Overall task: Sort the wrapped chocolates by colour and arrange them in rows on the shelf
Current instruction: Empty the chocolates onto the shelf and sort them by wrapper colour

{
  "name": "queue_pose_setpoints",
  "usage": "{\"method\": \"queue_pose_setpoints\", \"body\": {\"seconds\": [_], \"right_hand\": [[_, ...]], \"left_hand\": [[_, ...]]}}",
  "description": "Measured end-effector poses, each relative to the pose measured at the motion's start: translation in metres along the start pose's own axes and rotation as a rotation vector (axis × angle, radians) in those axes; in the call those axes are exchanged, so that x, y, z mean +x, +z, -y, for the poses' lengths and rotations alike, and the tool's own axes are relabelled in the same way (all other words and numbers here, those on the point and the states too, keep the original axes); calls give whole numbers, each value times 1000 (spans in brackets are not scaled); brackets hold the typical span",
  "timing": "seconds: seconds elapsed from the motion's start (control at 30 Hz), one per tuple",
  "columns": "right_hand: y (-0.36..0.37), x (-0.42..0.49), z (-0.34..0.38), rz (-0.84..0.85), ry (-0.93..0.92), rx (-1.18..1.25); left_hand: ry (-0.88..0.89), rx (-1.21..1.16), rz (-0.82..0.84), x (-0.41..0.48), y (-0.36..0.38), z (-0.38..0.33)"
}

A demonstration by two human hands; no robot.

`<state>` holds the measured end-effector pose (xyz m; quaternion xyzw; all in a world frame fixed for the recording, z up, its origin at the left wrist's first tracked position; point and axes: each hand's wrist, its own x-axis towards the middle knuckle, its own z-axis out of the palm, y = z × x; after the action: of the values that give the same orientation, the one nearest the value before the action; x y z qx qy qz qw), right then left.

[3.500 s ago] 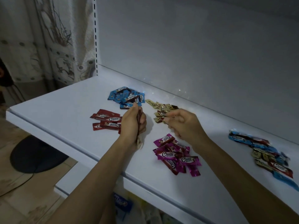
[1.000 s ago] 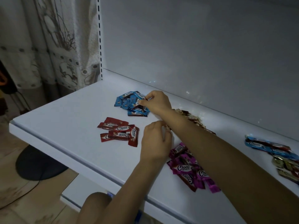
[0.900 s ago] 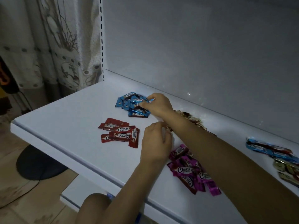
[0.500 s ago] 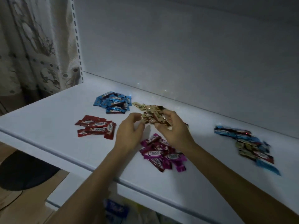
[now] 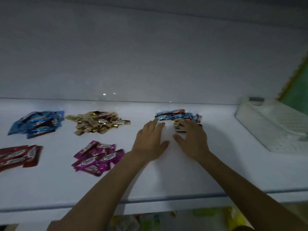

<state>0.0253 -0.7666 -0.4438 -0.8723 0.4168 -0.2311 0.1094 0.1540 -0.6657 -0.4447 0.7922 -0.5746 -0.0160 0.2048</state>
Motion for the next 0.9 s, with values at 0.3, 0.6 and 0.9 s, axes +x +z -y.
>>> {"method": "queue_pose_setpoints", "body": {"seconds": [0.3, 0.6, 0.9], "right_hand": [[-2, 18, -79, 122, 169, 22], [19, 72, -85, -27, 253, 36], [24, 72, -91, 52, 143, -8]], "left_hand": [[-15, 18, 74, 54, 44, -24], [-31, 67, 34, 113, 48, 1], [-8, 31, -32, 125, 54, -6]]}}
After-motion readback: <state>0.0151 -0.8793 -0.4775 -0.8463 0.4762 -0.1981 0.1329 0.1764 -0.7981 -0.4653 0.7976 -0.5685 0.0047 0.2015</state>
